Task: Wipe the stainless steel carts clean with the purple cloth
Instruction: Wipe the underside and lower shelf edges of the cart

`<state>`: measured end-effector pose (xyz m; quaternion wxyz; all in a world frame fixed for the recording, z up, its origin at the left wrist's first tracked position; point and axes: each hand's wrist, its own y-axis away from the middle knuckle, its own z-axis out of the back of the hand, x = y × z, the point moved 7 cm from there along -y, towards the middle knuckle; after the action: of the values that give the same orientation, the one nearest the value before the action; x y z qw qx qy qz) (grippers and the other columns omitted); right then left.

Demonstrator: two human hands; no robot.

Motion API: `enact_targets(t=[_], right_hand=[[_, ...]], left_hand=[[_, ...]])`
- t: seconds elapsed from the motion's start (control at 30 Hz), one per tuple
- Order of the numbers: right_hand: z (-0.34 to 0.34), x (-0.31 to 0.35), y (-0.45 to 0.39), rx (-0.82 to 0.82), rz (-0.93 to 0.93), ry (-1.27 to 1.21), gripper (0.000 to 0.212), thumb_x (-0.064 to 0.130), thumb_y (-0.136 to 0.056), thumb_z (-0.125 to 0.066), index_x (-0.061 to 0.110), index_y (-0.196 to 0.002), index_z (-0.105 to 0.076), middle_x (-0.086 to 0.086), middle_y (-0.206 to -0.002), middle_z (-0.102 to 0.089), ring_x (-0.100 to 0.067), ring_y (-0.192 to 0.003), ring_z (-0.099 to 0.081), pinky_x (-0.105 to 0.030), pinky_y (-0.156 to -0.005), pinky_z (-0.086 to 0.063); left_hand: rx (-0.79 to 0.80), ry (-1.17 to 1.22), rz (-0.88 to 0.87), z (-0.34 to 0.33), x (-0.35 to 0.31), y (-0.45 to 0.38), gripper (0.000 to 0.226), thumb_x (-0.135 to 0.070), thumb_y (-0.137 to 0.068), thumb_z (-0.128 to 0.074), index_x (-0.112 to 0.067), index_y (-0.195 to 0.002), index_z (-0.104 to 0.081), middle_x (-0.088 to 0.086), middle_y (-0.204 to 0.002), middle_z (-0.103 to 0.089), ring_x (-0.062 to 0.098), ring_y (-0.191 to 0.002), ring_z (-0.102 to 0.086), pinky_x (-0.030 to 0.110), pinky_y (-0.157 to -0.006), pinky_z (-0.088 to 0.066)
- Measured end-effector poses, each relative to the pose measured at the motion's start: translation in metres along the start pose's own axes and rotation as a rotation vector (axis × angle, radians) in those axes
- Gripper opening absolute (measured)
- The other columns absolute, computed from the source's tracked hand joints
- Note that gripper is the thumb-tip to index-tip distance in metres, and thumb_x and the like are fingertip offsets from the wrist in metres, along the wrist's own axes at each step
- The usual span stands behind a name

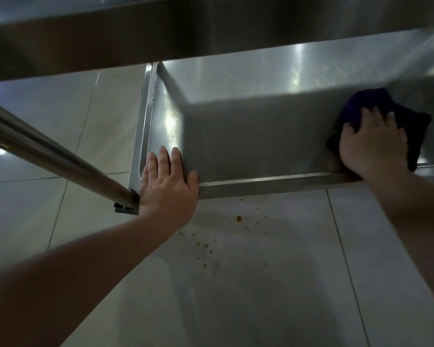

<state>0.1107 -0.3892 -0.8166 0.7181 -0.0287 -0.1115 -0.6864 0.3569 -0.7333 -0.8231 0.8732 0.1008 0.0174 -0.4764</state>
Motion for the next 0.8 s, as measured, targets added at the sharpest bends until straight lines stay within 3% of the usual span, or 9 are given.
enact_targets(t=[0.1, 0.2, 0.33, 0.37, 0.43, 0.5, 0.57, 0.67, 0.8], right_hand=[[-0.01, 0.048, 0.035, -0.01, -0.012, -0.054, 0.068, 0.047, -0.102, -0.025, 0.012, -0.161, -0.026, -0.009, -0.17, -0.023, -0.036, -0.156, -0.016, -0.054, -0.125, -0.015], [-0.029, 0.119, 0.097, -0.037, 0.32, -0.044, 0.067, 0.052, -0.102, -0.028, 0.015, -0.157, -0.039, -0.007, -0.164, -0.038, -0.032, -0.153, -0.028, -0.05, -0.124, -0.024], [-0.047, 0.166, 0.156, 0.023, 0.795, -0.008, 0.074, 0.072, -0.099, -0.03, 0.028, -0.158, -0.038, 0.008, -0.164, -0.037, -0.019, -0.155, -0.025, -0.046, -0.126, -0.02], [-0.046, 0.165, 0.16, 0.037, 0.898, 0.029, 0.073, 0.07, -0.099, -0.036, 0.028, -0.158, -0.037, 0.009, -0.164, -0.037, -0.019, -0.155, -0.025, -0.045, -0.126, -0.019], [-0.042, 0.158, 0.164, 0.065, 1.05, 0.087, 0.064, 0.049, -0.101, -0.052, 0.027, -0.159, -0.035, 0.007, -0.163, -0.039, -0.019, -0.155, -0.027, -0.042, -0.126, -0.02], [-0.036, 0.15, 0.167, 0.095, 1.119, 0.087, 0.061, 0.022, -0.099, -0.057, 0.024, -0.157, -0.04, 0.005, -0.16, -0.045, -0.02, -0.152, -0.034, -0.04, -0.125, -0.026], [-0.024, 0.145, 0.172, 0.09, 1.161, 0.055, 0.057, 0.008, -0.095, -0.058, 0.023, -0.15, -0.051, 0.003, -0.151, -0.056, -0.022, -0.142, -0.049, -0.04, -0.118, -0.038], [-0.007, 0.132, 0.178, 0.119, 1.203, 0.058, 0.051, 0.005, -0.093, -0.058, 0.024, -0.141, -0.059, 0.006, -0.138, -0.065, -0.021, -0.131, -0.059, -0.04, -0.102, -0.051], [0.001, 0.101, 0.195, 0.333, 1.19, 0.123, 0.045, 0.01, -0.098, -0.052, 0.029, -0.138, -0.057, 0.011, -0.131, -0.065, -0.018, -0.123, -0.061, -0.042, -0.091, -0.055]], left_hand=[[0.016, -0.012, -0.003, 0.0, -0.001, -0.001, 0.074, -0.054, -0.109, -0.017, -0.016, -0.17, 0.001, 0.013, -0.177, 0.004, 0.033, -0.163, 0.008, 0.045, -0.132, 0.004], [0.038, -0.003, 0.003, 0.0, 0.001, -0.002, 0.075, -0.055, -0.109, -0.017, -0.017, -0.17, 0.003, 0.012, -0.177, 0.007, 0.033, -0.163, 0.01, 0.045, -0.131, 0.005], [0.089, 0.051, 0.004, -0.001, 0.003, -0.005, 0.075, -0.058, -0.108, -0.022, -0.022, -0.169, 0.003, 0.009, -0.178, 0.008, 0.031, -0.163, 0.011, 0.046, -0.131, 0.005], [0.103, 0.077, 0.012, 0.0, 0.004, -0.006, 0.075, -0.059, -0.108, -0.023, -0.024, -0.169, 0.002, 0.007, -0.178, 0.008, 0.03, -0.163, 0.011, 0.046, -0.131, 0.005], [0.122, 0.113, 0.036, 0.003, 0.006, -0.008, 0.074, -0.06, -0.108, -0.025, -0.027, -0.169, 0.0, 0.004, -0.178, 0.007, 0.028, -0.163, 0.011, 0.046, -0.13, 0.004], [0.151, 0.118, 0.05, 0.006, 0.005, -0.01, 0.075, -0.063, -0.107, -0.025, -0.028, -0.169, -0.003, 0.005, -0.178, 0.004, 0.028, -0.164, 0.008, 0.049, -0.129, 0.001], [0.15, 0.121, 0.062, 0.012, 0.001, -0.011, 0.076, -0.064, -0.105, -0.025, -0.026, -0.168, -0.008, 0.007, -0.178, -0.002, 0.031, -0.164, 0.001, 0.053, -0.13, -0.006], [0.104, 0.132, -0.01, 0.021, -0.023, 0.0, 0.073, -0.06, -0.106, -0.031, -0.024, -0.167, -0.014, 0.008, -0.176, -0.013, 0.032, -0.162, -0.01, 0.057, -0.128, -0.015], [0.085, 0.048, -0.243, 0.019, -0.078, 0.051, 0.065, -0.054, -0.106, -0.036, -0.021, -0.16, -0.027, 0.008, -0.169, -0.028, 0.031, -0.158, -0.025, 0.057, -0.123, -0.03]])
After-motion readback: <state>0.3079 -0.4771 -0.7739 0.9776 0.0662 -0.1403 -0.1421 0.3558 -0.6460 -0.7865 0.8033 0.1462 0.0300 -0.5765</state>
